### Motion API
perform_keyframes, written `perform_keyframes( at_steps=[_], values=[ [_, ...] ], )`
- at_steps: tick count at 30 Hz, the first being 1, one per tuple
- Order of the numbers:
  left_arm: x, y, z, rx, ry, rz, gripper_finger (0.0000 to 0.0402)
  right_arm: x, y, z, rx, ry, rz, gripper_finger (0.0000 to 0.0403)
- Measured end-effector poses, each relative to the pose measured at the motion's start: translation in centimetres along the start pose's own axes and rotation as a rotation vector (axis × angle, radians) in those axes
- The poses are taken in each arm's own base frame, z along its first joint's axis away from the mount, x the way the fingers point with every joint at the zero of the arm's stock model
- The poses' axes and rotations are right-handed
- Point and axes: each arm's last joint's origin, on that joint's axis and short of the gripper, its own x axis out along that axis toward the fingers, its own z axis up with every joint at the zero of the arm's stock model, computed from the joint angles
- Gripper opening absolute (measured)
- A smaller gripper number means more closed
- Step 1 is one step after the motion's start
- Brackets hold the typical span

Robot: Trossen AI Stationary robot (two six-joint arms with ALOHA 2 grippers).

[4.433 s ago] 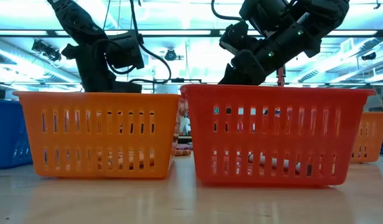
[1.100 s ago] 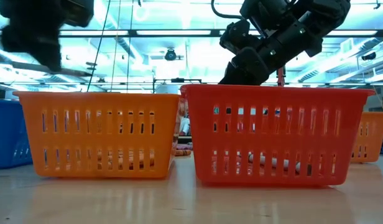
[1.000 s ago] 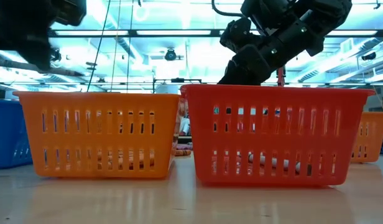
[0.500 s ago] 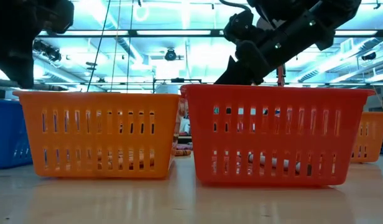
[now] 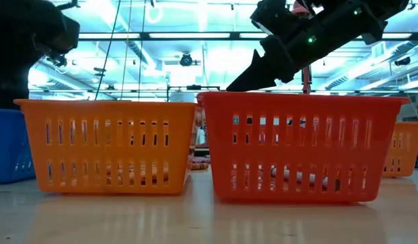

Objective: Sort crayons
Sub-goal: Put the black crayon into the blue bin

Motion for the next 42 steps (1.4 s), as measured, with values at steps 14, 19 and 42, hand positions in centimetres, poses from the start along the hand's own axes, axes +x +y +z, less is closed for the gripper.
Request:
perform_keyframes(
  at_steps=[14,19,42],
  values=[
    [2.4,-0.6,-0.8,0.045,-0.007,0.087,0.004,-0.3,0.4,0.2,-0.008,-0.017,0.0,0.011],
    [2.6,-0.8,-0.9,0.049,-0.003,0.085,0.0077,-0.3,0.4,0.2,-0.007,-0.017,0.001,0.011],
    [-0.5,0.2,5.9,0.174,-0.104,-0.061,0.0102,-0.3,0.4,0.3,-0.006,-0.029,0.005,0.011]
  ],
)
